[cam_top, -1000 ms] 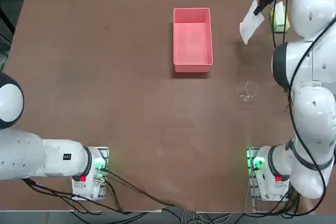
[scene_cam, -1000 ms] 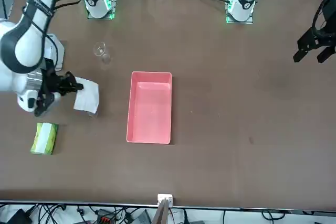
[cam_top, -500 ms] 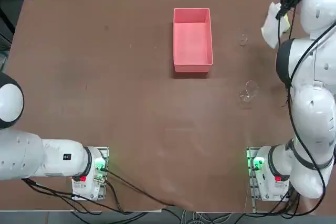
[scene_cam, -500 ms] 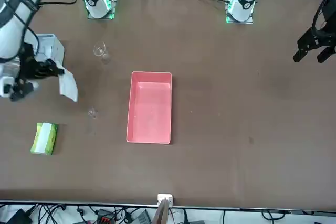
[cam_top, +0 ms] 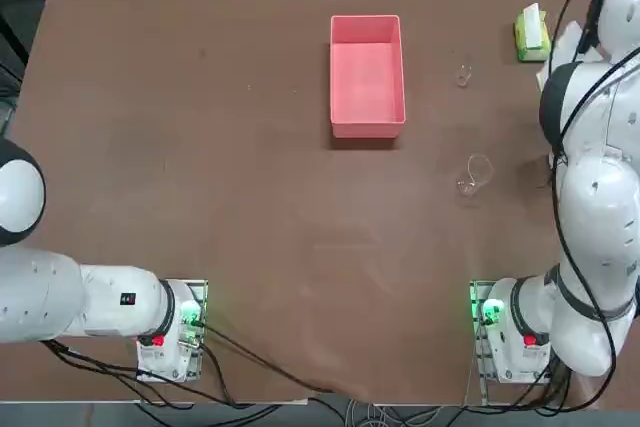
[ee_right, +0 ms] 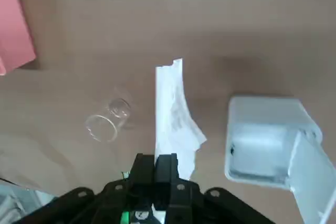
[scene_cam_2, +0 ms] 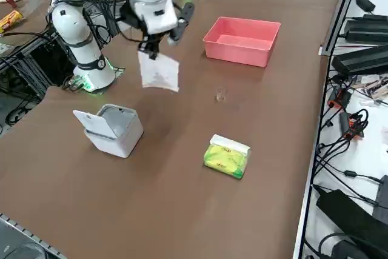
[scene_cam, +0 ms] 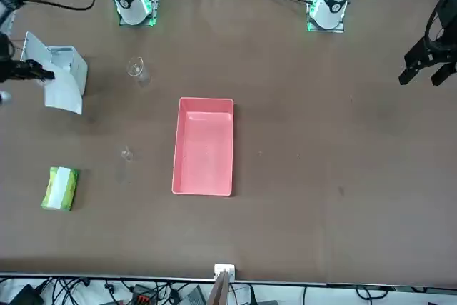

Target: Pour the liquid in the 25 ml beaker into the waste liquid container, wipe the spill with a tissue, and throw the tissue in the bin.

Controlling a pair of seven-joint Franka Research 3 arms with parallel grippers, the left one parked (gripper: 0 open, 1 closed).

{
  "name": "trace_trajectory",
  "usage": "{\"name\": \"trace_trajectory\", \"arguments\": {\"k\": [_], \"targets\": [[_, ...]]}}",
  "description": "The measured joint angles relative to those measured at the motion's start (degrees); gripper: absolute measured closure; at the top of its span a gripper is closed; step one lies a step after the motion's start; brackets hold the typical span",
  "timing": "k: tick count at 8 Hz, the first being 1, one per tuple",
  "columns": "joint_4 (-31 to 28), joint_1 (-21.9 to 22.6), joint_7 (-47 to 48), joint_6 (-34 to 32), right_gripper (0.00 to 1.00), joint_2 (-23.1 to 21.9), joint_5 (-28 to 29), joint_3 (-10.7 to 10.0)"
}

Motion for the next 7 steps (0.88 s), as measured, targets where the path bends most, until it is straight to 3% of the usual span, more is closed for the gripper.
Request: {"name": "trace_trajectory", "arguments": {"k": [3, 7], "targets": [[-2.28, -4.85, -2.54, 0.01, 0.98, 0.38, -0.42, 0.11], [-1.27, -3.4, -2.62, 0.75, 0.98, 0.82, -0.31, 1.44]]}}
